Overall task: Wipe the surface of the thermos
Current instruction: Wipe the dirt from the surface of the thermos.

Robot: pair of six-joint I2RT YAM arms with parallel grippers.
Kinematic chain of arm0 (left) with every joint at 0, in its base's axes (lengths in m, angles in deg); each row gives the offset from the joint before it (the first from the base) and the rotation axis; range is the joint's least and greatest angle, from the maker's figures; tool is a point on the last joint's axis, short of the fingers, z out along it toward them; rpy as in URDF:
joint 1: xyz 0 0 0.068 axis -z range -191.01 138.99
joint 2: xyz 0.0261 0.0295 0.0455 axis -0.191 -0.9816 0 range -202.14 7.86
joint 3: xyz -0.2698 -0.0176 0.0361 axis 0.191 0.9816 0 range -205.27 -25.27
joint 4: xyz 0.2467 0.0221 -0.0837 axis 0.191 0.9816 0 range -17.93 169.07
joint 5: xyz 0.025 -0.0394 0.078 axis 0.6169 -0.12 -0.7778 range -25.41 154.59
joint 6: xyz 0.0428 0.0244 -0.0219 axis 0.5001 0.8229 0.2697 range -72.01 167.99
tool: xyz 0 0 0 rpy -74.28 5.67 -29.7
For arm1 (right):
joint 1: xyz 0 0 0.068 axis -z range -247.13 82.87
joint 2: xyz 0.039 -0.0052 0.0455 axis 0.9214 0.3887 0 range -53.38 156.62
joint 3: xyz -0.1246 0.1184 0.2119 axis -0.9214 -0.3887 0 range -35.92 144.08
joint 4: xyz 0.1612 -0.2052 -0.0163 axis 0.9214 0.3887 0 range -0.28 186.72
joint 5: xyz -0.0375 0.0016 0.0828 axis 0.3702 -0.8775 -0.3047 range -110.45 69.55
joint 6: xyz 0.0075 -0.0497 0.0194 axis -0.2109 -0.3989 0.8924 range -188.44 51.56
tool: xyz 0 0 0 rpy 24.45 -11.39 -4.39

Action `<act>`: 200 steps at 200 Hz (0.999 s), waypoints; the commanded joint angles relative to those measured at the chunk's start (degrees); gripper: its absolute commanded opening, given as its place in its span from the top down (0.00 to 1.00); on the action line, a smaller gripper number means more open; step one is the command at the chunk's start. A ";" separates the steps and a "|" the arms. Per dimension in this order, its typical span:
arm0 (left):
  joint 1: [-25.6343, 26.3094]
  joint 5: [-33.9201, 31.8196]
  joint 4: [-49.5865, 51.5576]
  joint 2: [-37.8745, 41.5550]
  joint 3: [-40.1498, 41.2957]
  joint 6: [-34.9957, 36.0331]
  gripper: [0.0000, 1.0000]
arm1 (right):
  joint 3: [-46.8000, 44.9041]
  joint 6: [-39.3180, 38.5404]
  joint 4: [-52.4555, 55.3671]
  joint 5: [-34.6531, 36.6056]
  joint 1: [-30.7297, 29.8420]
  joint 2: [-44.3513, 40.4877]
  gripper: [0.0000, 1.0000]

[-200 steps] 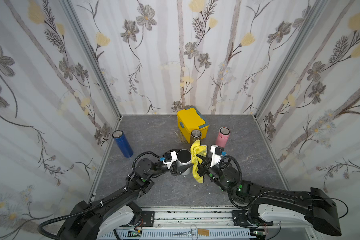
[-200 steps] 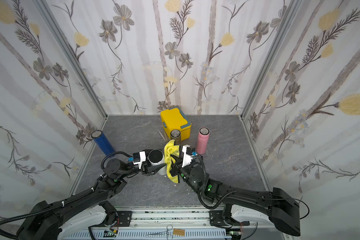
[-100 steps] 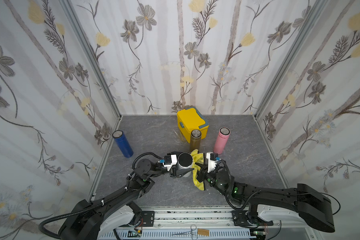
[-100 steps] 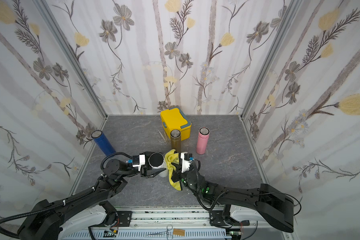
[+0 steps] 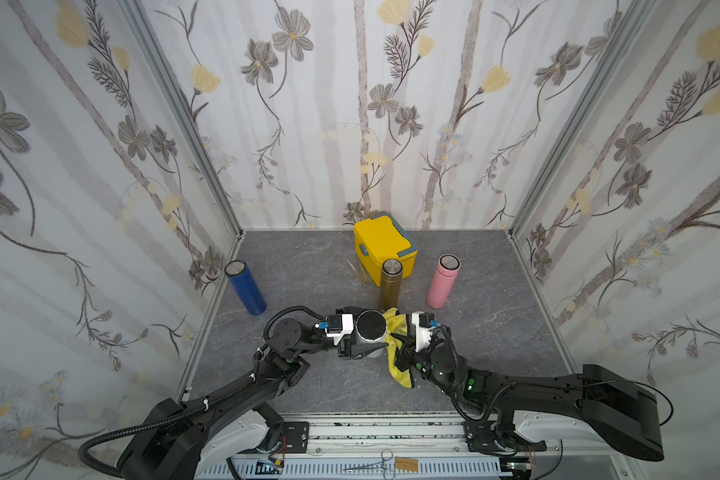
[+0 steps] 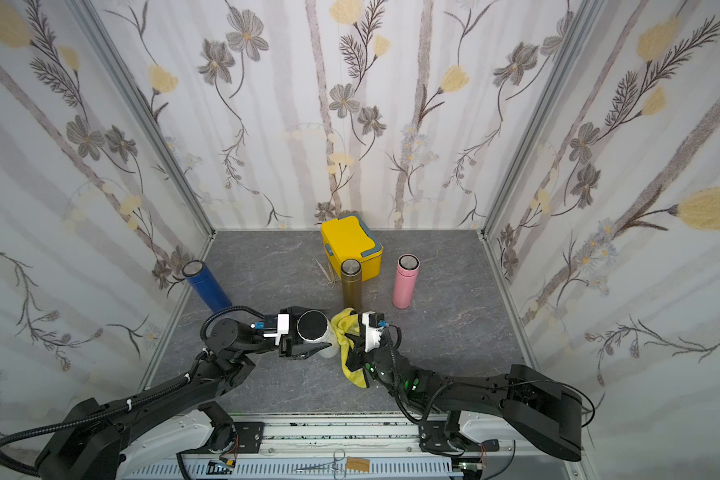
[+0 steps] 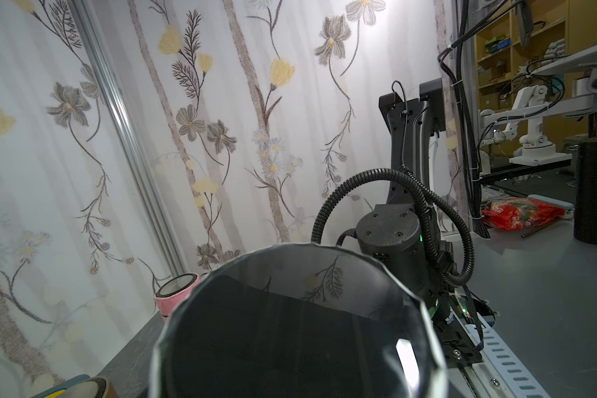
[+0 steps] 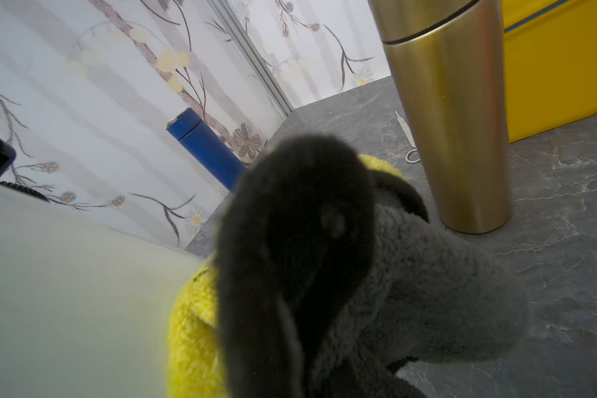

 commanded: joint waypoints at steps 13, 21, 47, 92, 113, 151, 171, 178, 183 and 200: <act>0.08 0.98 -6.01 0.59 0.17 0.53 1.00 | 6.01 -3.28 0.95 -0.95 -0.05 -5.49 1.00; 0.14 1.16 -6.10 0.64 0.33 0.57 1.00 | 7.94 -4.45 2.13 -1.54 -0.01 -6.31 1.00; 0.15 1.73 -5.64 0.55 0.07 0.50 1.00 | 10.32 -4.97 2.11 -3.26 -0.01 -5.33 1.00; 0.25 3.23 -6.57 0.88 0.76 1.31 1.00 | 0.79 1.52 -8.86 -3.67 0.69 2.72 1.00; 0.24 3.74 -6.65 0.90 1.03 1.93 1.00 | 0.81 0.42 -8.65 -4.58 0.93 1.15 1.00; 0.29 5.60 -4.91 0.47 0.82 4.06 1.00 | 9.81 -5.43 0.06 -9.07 0.96 -5.33 1.00; 0.35 6.67 -3.74 0.18 0.53 5.24 1.00 | 11.06 -5.82 0.41 -10.40 1.01 -4.19 1.00; 0.33 6.87 -3.66 0.20 0.59 5.41 1.00 | 10.32 -5.21 -0.18 -10.18 0.98 -2.92 1.00; 0.33 7.05 -3.53 0.29 0.66 5.64 1.00 | 9.44 -4.49 -1.16 -9.99 0.96 -1.75 1.00; 0.33 7.36 -2.96 0.46 0.68 6.40 1.00 | 5.17 -1.51 -6.27 -9.62 1.21 2.81 1.00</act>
